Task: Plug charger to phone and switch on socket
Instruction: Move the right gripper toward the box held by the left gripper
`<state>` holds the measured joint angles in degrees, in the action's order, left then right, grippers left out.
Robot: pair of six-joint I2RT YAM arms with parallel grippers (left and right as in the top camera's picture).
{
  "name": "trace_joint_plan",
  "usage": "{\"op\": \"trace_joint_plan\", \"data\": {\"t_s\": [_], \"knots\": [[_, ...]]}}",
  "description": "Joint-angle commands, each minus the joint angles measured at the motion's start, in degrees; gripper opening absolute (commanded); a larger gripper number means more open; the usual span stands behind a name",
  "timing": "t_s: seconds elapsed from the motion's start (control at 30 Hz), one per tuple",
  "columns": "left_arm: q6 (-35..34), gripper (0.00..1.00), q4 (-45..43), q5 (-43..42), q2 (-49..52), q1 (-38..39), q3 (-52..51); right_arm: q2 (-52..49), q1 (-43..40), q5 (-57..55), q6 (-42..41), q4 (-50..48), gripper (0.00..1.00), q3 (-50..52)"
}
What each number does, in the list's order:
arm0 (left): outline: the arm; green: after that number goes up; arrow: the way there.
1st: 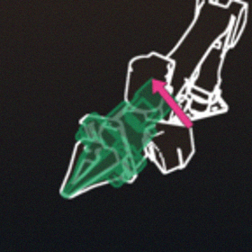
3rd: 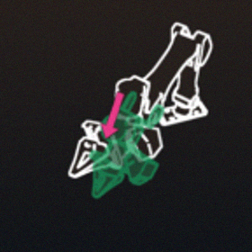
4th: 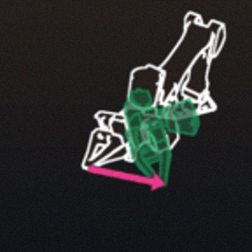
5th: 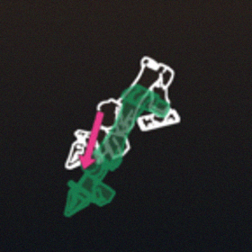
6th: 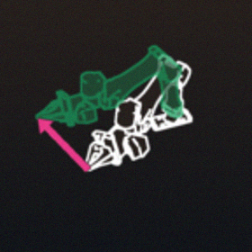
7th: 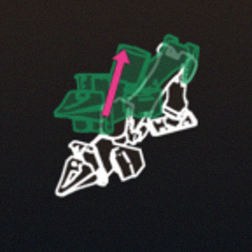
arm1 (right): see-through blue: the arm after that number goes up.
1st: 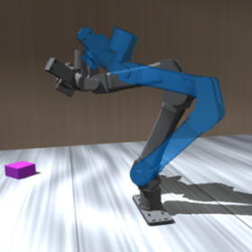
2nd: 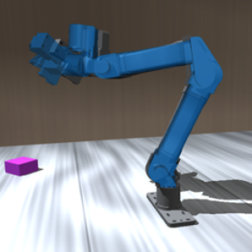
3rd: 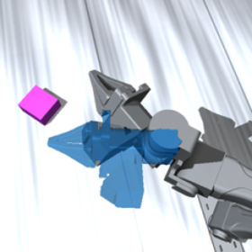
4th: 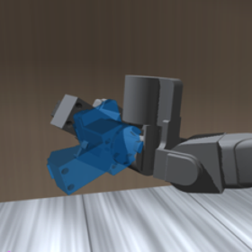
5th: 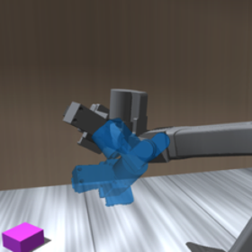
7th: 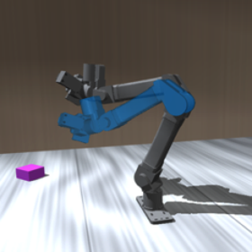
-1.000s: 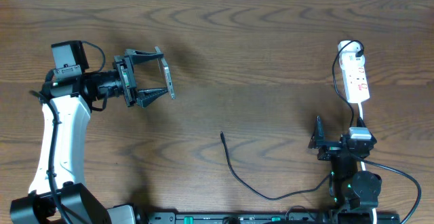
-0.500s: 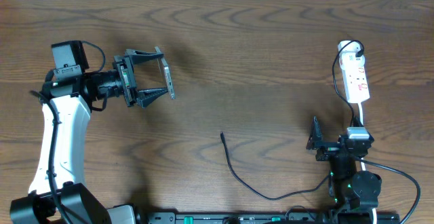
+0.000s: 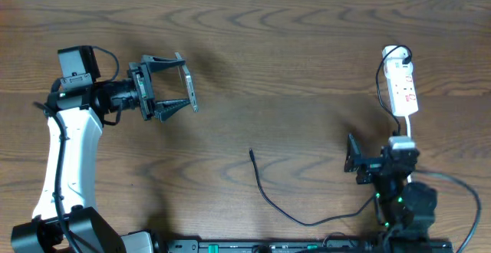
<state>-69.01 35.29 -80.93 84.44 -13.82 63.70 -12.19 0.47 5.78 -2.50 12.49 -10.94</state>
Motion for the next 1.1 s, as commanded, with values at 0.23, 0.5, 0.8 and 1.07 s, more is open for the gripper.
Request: {"op": "trace_joint_plan", "data": {"t_s": [0.23,0.5,0.8,1.07], "knots": [[0.3,0.07,-0.3,-0.5,-1.0,-0.2,1.9,-48.3,0.4,31.8,-2.0,7.5,0.99,-35.1],[0.4,0.07,-0.3,4.0,-1.0,-0.2,1.9,-72.5,0.4,65.3,-10.9,-2.4,0.99,-45.3],[2.5,0.07,-0.2,22.2,-1.0,3.3,1.9,-80.8,5.0,62.6,-18.2,-8.3,0.99,-45.2],[2.3,0.07,2.1,45.7,-1.0,10.2,1.9,-81.5,17.0,47.3,-19.8,-12.1,0.99,-45.2]]}}
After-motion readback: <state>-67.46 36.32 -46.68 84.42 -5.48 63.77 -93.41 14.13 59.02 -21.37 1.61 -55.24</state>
